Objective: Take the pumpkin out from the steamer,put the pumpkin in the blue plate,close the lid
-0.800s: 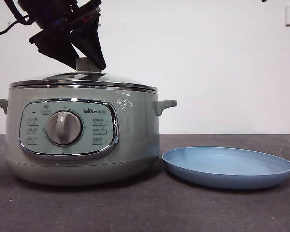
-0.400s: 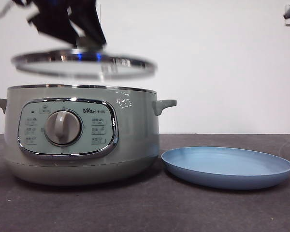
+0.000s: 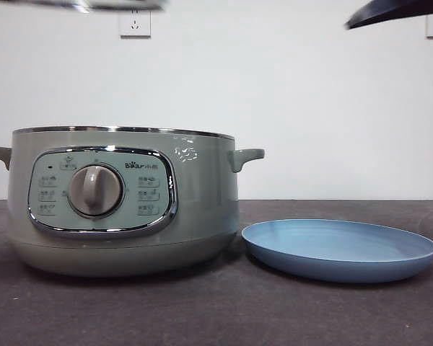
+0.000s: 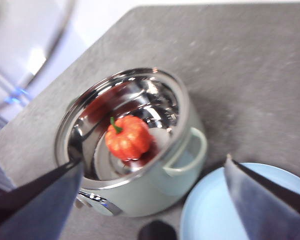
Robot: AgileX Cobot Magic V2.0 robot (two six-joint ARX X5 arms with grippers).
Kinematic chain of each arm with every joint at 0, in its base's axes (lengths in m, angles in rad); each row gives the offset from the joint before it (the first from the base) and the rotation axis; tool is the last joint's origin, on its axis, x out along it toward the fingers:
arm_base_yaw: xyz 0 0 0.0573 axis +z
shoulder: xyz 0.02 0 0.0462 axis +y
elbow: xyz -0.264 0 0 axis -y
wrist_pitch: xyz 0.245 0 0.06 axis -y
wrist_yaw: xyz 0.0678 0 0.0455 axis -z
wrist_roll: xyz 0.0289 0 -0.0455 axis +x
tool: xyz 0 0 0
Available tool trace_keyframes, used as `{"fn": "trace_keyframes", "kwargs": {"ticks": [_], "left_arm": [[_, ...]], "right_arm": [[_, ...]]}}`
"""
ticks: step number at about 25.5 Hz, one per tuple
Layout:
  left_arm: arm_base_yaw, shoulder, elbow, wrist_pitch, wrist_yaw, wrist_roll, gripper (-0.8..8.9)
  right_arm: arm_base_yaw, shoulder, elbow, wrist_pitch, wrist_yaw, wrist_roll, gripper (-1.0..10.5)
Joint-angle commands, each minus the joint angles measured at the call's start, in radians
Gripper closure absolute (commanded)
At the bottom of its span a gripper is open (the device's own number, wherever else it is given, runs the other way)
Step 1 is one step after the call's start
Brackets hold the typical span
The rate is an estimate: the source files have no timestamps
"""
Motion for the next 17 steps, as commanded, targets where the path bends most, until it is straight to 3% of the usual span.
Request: {"fn": "trace_keyframes", "kwargs": {"ticks": [1,11,13,17], "left_arm": [[-0.001,-0.08,0.013,0.013,-0.05,0.002,8.26],[-0.001,-0.222,0.013,-0.113,-0.217,0.029,8.26],[-0.001,-0.239,0.013,-0.139,-0.246,0.029,8.26],[-0.001,-0.252,0.013,-0.191,-0.329,0.054,8.26]], "right_arm": [[0.072,0.104,0.074,-0.003,0.019,-0.003,3.7],[0.265,0.528,0.514,-0.232,0.038,-0.11,3.1],[0.299,0.607,0.61,-0.3,0.095,-0.146,3.1],[0.398,0.811,0.819,-0.395,0.297,-0.229,3.1]]}}
